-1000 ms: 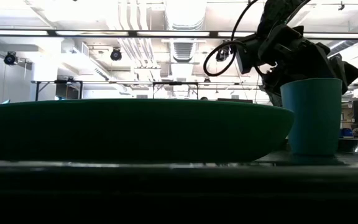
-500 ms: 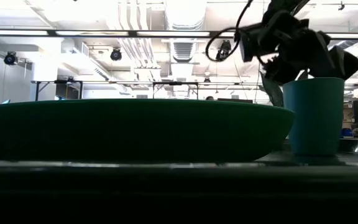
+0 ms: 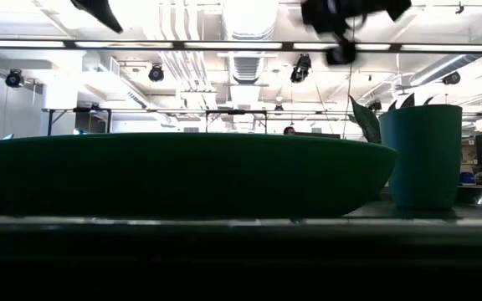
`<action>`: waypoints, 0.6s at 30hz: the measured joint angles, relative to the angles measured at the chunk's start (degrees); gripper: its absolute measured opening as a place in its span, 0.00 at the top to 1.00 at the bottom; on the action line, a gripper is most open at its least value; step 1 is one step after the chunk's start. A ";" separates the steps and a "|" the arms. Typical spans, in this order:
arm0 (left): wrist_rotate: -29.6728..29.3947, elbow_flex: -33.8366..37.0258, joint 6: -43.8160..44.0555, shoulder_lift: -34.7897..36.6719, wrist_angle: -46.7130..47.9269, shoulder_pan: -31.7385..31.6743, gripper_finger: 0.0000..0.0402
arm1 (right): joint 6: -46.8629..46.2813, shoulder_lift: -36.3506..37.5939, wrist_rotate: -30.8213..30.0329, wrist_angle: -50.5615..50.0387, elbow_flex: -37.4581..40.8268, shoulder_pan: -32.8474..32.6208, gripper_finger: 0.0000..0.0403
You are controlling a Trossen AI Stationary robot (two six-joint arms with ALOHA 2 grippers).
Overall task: Pick and place plate/cup/fork/spoon on tray
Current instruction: Adjust the green plate on the tray
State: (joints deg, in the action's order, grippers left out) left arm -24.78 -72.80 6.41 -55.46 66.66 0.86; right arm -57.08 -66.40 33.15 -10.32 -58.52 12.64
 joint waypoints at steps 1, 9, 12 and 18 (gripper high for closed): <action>1.89 1.67 -0.78 -0.36 -2.20 0.00 1.00 | 2.61 0.83 -2.08 5.13 0.00 0.00 0.86; 17.89 11.68 -2.48 -7.77 -30.77 0.07 1.00 | 24.83 7.43 -15.73 13.40 0.00 0.00 0.96; 17.25 12.88 -0.51 -13.22 -35.00 0.00 1.00 | 30.04 8.72 -16.42 13.48 0.00 0.00 0.97; 20.20 13.18 7.21 -25.12 -37.82 1.24 1.00 | 32.53 10.15 -16.26 11.65 0.00 0.04 0.98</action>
State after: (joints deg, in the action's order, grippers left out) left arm -4.58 -59.62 13.62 -80.58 28.84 2.11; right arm -24.55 -56.26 16.88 1.34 -58.52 12.68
